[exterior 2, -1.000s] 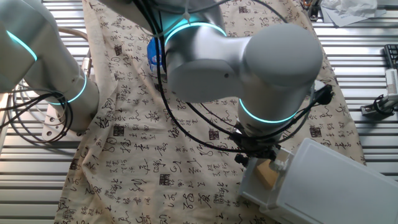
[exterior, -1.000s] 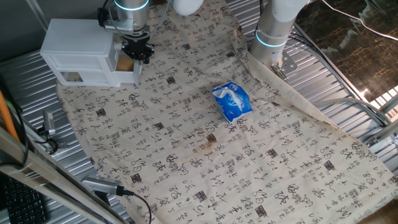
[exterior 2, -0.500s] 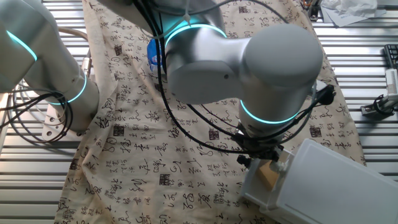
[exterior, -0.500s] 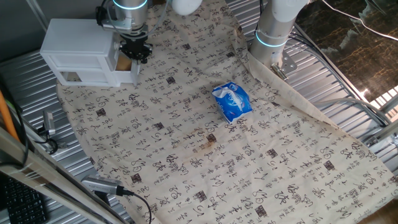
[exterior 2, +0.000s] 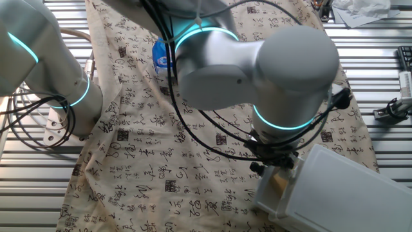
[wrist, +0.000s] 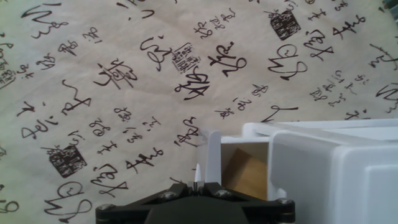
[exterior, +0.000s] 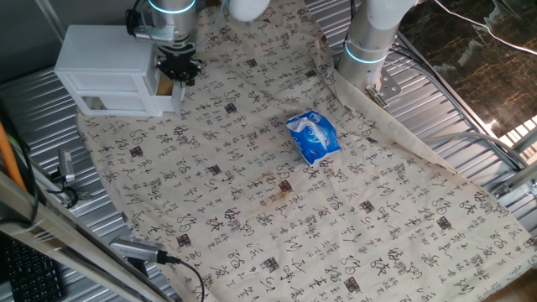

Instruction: Put things in the drawer

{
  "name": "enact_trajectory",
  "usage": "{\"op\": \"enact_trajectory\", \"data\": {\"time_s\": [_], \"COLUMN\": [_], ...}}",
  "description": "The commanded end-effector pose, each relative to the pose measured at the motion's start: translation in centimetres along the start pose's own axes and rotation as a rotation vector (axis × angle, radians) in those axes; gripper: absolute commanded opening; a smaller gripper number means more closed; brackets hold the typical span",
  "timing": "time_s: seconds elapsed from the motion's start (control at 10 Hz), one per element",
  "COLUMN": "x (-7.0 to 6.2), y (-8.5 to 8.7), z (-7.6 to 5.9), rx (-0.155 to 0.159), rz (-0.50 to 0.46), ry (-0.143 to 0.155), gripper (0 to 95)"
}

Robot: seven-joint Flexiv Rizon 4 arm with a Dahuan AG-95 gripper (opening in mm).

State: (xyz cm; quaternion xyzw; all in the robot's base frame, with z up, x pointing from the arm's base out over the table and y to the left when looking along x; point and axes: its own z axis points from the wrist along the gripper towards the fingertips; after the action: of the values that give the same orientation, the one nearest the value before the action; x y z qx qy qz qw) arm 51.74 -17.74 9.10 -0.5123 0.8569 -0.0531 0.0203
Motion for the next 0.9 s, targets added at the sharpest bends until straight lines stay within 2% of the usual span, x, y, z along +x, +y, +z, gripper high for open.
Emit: {"op": "enact_trajectory", "data": {"time_s": [0.1, 0.4, 0.9], "x": [0.25, 0.46, 0.39], "y": [-0.36, -1.14, -1.30], "z": [-0.21, -0.30, -0.32], "rx": [-0.001, 0.001, 0.015], "rz": [-0.008, -0.011, 0.008], "ry": [-0.001, -0.007, -0.012], "gripper": [0.0, 0.0, 0.0]}}
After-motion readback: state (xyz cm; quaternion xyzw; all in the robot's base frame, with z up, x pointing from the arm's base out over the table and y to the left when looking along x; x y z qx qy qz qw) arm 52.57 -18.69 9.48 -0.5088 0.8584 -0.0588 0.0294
